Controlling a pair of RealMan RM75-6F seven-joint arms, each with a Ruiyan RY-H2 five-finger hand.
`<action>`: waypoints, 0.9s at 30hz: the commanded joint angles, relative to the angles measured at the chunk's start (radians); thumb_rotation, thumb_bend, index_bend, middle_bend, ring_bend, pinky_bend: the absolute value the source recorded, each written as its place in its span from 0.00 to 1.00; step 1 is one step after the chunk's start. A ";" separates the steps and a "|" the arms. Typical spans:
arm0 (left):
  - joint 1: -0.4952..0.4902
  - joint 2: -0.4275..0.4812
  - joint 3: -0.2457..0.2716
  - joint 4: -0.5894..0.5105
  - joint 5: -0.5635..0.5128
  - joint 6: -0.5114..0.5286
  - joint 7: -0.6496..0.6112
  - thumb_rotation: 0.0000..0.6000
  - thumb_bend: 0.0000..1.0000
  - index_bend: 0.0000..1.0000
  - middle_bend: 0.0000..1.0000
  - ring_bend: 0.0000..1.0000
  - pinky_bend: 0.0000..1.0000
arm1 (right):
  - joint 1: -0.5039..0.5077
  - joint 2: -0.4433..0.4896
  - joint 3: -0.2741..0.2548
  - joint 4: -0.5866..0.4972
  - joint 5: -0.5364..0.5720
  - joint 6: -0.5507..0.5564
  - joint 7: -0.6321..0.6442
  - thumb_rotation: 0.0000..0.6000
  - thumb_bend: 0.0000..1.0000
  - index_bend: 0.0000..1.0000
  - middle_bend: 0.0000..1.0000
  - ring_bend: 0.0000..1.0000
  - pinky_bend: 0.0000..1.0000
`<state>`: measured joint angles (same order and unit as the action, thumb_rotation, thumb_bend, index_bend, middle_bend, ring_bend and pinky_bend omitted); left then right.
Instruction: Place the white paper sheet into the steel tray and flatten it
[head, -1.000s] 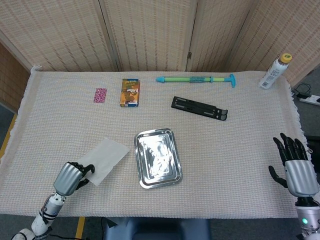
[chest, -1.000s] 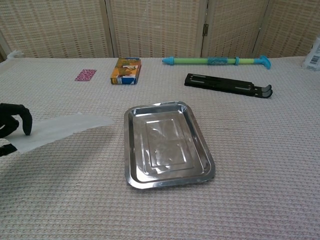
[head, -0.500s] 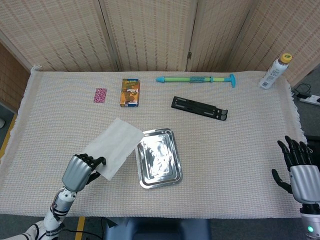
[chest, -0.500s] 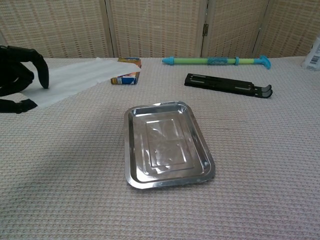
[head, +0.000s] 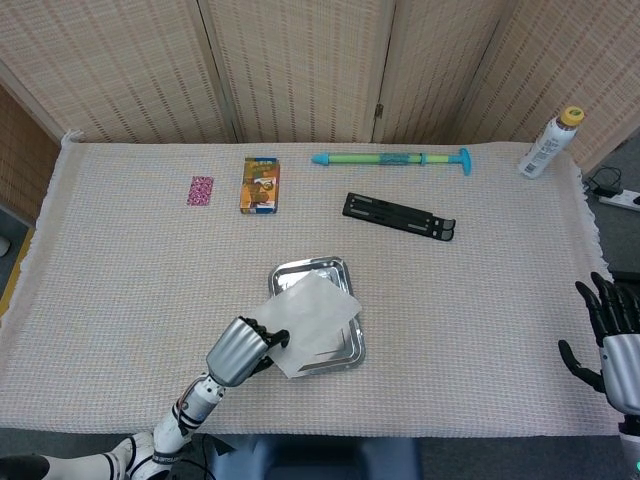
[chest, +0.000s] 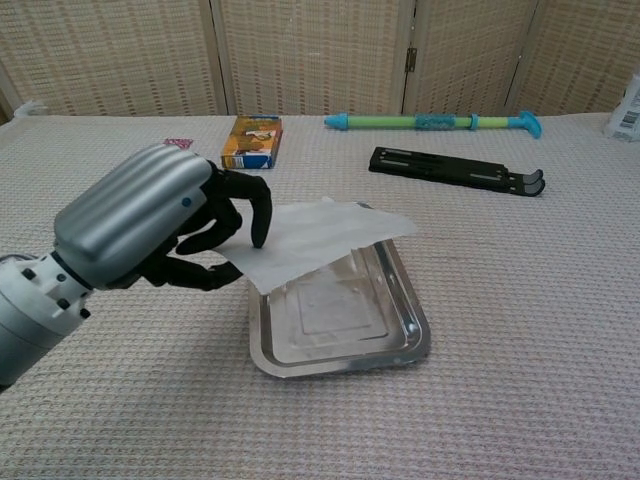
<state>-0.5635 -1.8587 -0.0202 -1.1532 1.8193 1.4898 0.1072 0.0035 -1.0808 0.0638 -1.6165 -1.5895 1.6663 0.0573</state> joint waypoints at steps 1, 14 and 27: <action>0.002 -0.034 0.016 0.039 -0.015 -0.025 -0.014 1.00 0.67 0.66 1.00 1.00 1.00 | -0.016 0.014 0.005 -0.006 -0.001 0.027 0.021 1.00 0.40 0.00 0.00 0.00 0.00; 0.025 -0.059 0.030 0.048 -0.046 -0.040 -0.008 1.00 0.68 0.65 1.00 1.00 1.00 | -0.092 0.118 0.027 0.001 -0.040 0.192 0.324 1.00 0.40 0.00 0.00 0.00 0.00; 0.057 -0.108 0.039 0.125 -0.107 -0.104 0.055 1.00 0.68 0.66 1.00 1.00 1.00 | -0.116 0.101 -0.009 0.066 -0.216 0.323 0.414 1.00 0.40 0.00 0.00 0.00 0.00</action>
<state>-0.5108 -1.9579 0.0247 -1.0305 1.7185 1.3869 0.1430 -0.1140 -0.9781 0.0608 -1.5522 -1.8102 1.9939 0.4595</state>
